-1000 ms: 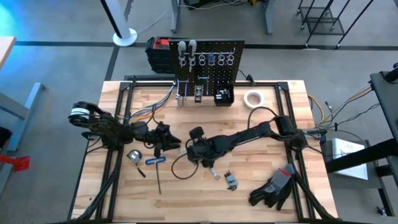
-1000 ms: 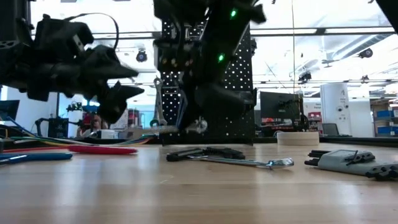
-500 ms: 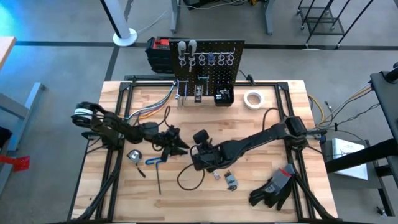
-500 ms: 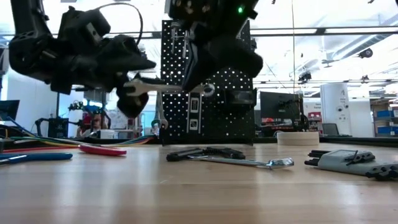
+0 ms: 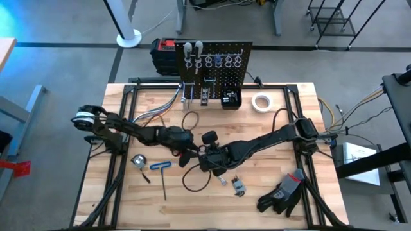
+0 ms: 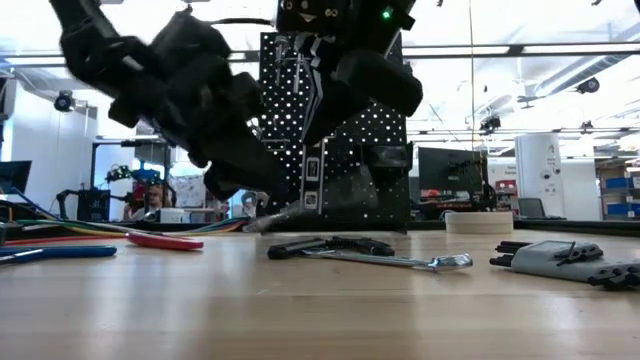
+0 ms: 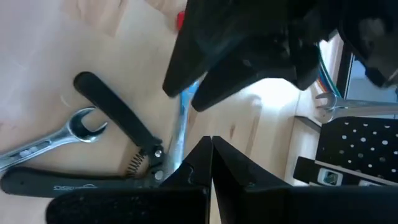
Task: Hang tools onto peg board
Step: Hang the wrench on the peg board
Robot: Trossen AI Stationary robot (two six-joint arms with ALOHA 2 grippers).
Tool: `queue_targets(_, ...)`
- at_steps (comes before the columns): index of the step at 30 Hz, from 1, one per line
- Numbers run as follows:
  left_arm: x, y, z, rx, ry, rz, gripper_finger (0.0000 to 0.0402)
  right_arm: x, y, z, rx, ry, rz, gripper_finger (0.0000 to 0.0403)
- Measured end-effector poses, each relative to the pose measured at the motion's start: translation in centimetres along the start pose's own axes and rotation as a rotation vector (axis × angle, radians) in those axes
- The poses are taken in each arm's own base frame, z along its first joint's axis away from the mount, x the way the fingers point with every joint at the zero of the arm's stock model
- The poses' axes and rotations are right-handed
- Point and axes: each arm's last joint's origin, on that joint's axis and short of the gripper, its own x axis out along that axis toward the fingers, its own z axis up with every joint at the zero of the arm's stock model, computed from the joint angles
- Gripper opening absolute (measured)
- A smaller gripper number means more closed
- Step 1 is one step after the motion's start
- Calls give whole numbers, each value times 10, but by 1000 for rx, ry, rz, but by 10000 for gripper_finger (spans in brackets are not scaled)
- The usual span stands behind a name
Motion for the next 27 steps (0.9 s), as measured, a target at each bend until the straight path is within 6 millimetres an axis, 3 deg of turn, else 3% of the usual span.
queue_targets(7, 8, -18, 20, 113, 68, 149, 155, 0, 1, -1, 21, 4, 26, 1)
queue_targets(13, 10, -34, 27, 192, 108, 242, 155, 3, 4, -11, 103, 81, 42, 1)
queue_targets(17, 10, -35, 25, 202, 102, 251, 155, 14, 9, -23, 148, 130, 110, 3)
queue_targets(21, 13, -29, 18, 207, 84, 284, 155, 32, 8, -39, 172, 154, 156, 33)
queue_targets(27, 29, -15, 7, 209, 38, 306, 155, 53, 2, -71, 231, 216, 180, 119)
